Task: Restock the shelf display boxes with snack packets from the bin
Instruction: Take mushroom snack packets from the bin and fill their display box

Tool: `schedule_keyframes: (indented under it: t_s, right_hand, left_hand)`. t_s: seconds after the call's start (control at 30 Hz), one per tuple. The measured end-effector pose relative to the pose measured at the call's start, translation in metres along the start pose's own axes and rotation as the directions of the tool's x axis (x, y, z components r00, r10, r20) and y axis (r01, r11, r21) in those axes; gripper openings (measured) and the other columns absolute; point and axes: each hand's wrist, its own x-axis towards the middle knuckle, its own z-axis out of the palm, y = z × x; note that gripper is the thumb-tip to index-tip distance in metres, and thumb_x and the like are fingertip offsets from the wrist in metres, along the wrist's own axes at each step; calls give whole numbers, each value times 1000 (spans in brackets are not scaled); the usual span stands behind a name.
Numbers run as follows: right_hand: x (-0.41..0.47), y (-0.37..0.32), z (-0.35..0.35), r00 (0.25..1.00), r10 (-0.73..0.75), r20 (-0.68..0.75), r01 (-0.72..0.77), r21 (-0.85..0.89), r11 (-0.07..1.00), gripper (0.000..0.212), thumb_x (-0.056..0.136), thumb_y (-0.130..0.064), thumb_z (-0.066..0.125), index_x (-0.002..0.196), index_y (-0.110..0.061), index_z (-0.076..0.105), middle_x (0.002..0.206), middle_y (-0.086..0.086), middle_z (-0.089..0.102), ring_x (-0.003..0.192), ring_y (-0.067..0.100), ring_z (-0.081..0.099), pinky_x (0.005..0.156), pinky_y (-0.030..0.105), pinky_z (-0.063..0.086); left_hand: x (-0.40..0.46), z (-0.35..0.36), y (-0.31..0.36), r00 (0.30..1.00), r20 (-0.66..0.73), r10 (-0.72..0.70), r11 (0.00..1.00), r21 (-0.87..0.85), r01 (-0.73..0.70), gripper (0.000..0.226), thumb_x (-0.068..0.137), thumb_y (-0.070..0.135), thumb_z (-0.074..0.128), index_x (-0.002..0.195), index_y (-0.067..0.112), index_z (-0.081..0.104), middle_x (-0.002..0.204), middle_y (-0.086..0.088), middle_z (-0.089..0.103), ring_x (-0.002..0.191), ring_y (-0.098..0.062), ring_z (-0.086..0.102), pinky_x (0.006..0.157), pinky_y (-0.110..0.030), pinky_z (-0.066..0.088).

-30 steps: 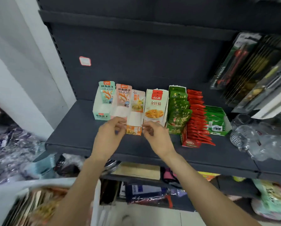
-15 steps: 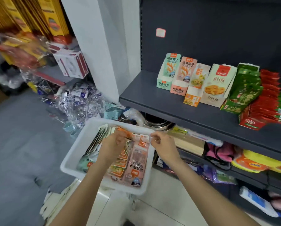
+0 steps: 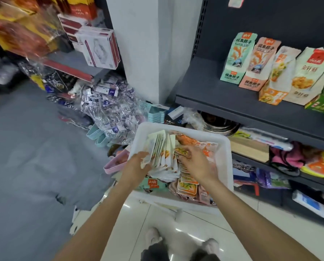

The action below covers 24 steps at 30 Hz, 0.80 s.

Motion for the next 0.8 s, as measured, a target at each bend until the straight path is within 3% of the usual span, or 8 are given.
schedule_keyframes:
  t_s: [0.13,0.27,0.47,0.63,0.8]
  right_hand:
    - [10,-4,17,999,40,28,-37,-103,994,49,91,-18,58,138,-18,45,148,6,37,137,23,31,114,38,25]
    - [17,-3,27,992,77,104,-63,-133,989,54,91,-17,58,141,-14,40,149,6,35,137,21,31,113,30,23]
    - [16,3,37,987,108,115,-96,-107,990,51,92,-19,57,141,-15,42,147,10,38,136,24,33,112,30,24]
    - [15,-6,32,989,101,110,-91,-90,992,53,94,-18,55,144,-15,37,149,7,37,137,22,33,110,28,25]
    - [21,-13,37,993,-9,117,17,-67,998,68,89,-10,61,146,-31,29,152,9,30,140,24,27,114,33,24]
  left_hand:
    - [14,-4,-7,984,178,22,998,46,-30,64,87,15,64,143,17,33,142,-6,44,123,-23,48,97,-25,38]
    - [20,-1,-11,942,332,48,998,16,-57,80,82,6,68,147,17,23,145,-3,40,126,-21,45,94,-18,34]
    - [12,3,-19,956,281,80,996,-60,-66,62,89,-4,55,144,11,32,142,-6,45,129,-21,44,93,-4,23]
    - [10,-4,-31,962,225,152,988,-69,-140,41,95,7,49,135,16,49,141,-1,47,131,-20,43,106,-25,30]
    - [12,-11,-20,952,183,246,968,-95,-232,39,96,0,43,123,21,61,136,1,52,124,-16,47,89,-8,35]
